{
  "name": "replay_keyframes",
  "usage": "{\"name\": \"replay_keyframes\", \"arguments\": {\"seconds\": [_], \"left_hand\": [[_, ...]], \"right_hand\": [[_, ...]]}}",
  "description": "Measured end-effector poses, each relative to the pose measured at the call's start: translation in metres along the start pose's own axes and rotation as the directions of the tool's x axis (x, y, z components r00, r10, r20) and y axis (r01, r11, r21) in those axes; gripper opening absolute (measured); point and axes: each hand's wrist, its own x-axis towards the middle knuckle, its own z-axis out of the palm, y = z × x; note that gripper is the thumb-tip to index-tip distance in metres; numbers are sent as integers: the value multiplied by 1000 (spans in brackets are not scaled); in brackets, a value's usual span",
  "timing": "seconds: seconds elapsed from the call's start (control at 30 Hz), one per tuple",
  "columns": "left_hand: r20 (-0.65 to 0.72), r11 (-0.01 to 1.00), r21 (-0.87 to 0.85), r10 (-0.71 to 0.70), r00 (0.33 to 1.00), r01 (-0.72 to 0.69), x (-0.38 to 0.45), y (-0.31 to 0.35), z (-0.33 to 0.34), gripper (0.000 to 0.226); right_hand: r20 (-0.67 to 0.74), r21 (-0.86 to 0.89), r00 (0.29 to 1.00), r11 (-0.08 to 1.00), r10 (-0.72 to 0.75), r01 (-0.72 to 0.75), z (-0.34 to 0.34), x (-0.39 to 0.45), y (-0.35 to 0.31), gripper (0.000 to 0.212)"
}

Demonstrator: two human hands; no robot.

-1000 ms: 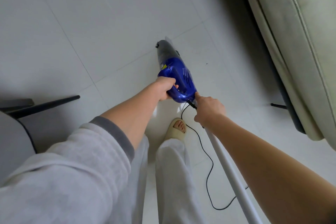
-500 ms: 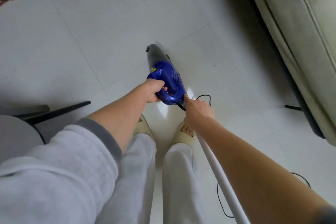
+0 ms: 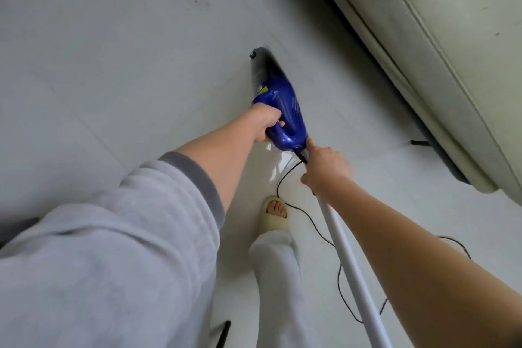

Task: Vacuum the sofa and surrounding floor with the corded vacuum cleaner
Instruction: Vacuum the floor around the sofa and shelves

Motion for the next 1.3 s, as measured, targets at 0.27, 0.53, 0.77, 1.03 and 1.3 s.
{"name": "replay_keyframes", "arguments": {"seconds": [0.27,0.53,0.77,1.03,1.3], "left_hand": [[83,991,133,-25,996,13,18,42,-58,32],[61,972,237,-11,998,-4,35,117,-145,32],[52,980,195,-38,998,27,54,139,-160,31],[53,975,223,-11,999,-1,76,164,-138,32],[36,972,235,10,999,-18,84,188,-102,31]], "right_hand": [[30,81,990,987,136,-138,-23,10,-73,68],[-6,201,993,972,122,-118,-63,44,-169,49],[-35,171,991,978,128,-120,-80,68,-186,48],[-58,177,990,977,132,-120,-95,97,-171,51],[-60,199,989,973,132,-117,-113,120,-137,55]]}}
